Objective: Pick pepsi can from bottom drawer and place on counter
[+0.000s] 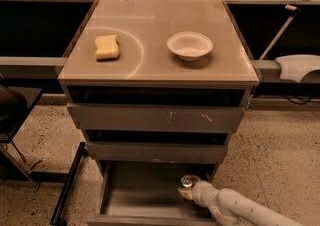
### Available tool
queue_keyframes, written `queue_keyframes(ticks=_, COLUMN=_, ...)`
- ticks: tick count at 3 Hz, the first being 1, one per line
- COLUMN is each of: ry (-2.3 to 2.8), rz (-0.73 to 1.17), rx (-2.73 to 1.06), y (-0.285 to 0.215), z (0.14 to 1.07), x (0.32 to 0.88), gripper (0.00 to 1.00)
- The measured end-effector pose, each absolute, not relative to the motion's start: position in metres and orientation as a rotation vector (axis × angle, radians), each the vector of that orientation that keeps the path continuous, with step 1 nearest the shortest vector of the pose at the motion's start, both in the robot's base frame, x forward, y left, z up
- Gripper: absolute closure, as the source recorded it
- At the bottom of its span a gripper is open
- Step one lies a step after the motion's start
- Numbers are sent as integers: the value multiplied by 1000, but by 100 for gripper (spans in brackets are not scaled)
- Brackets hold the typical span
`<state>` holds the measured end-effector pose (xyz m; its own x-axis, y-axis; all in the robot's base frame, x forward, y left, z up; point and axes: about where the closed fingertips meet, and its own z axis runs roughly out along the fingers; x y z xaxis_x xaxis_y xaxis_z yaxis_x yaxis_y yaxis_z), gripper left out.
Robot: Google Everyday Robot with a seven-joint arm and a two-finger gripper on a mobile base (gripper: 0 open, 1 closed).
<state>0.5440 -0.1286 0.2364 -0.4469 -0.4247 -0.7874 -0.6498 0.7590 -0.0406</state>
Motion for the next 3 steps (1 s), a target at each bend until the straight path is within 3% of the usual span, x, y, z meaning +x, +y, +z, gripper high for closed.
queue_keyframes(ticks=2, ry=1999, rz=-17, rx=-605, y=-201, z=461, x=527, gripper=100)
queue_keyframes(ticks=3, ry=1980, rz=-64, rx=-682, y=-191, z=487, x=506, gripper=100)
